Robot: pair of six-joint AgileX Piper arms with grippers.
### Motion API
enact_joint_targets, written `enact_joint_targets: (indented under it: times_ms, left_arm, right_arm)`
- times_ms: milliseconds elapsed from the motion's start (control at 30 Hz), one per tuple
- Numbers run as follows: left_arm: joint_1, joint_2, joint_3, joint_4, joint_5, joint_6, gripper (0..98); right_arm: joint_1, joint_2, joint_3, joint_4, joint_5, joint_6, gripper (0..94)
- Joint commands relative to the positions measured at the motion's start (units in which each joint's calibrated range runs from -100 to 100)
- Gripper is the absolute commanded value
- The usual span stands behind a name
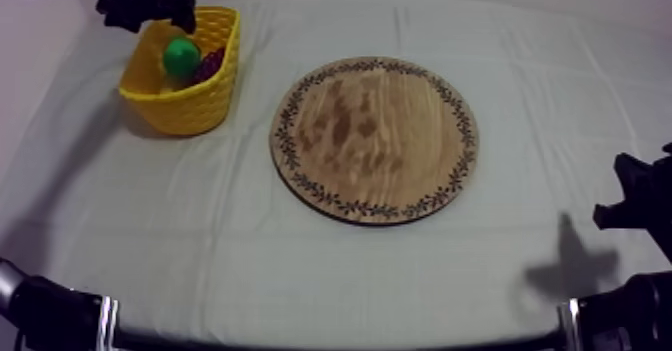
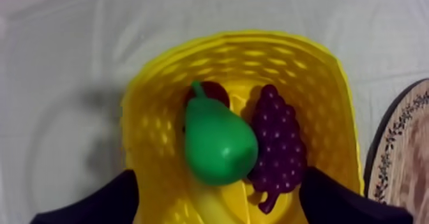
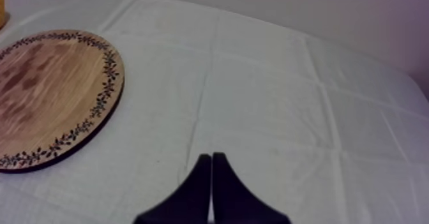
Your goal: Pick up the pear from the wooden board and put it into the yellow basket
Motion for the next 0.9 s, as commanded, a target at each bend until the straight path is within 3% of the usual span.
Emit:
enact_joint_targets:
  times_ms: [0,133,233,333,467,633,867]
  left_arm:
    - [-0.3,-3.0,1.3,0.04,-1.9,0.1,87.0]
    - [-1.2,-9.4,4.7,0.07,-6.1,0.7,70.3]
    - [-2.1,-15.2,7.7,0.38,-9.4,1.0,49.9]
    - [-3.2,-22.0,10.4,1.60,-10.9,-0.2,29.2]
    - [-5.3,-31.7,14.5,3.48,-12.9,-2.6,9.0]
    - [-7.6,-43.5,21.1,4.88,-16.0,-4.4,1.5]
    - [-8.6,-61.2,34.2,5.01,-21.1,-4.9,0.1]
  right_arm:
    - [0.0,0.0,0.1,0.0,0.0,0.0,0.3]
    - [0.0,0.0,0.1,0.0,0.0,0.0,0.3]
    - [0.0,0.0,0.1,0.0,0.0,0.0,0.3]
    - [0.0,0.0,0.1,0.0,0.0,0.0,0.3]
    - [0.0,0.0,0.1,0.0,0.0,0.0,0.3]
    - [0.0,0.0,0.1,0.0,0.0,0.0,0.3]
    - [0.0,0.0,0.1,0.0,0.0,0.0,0.3]
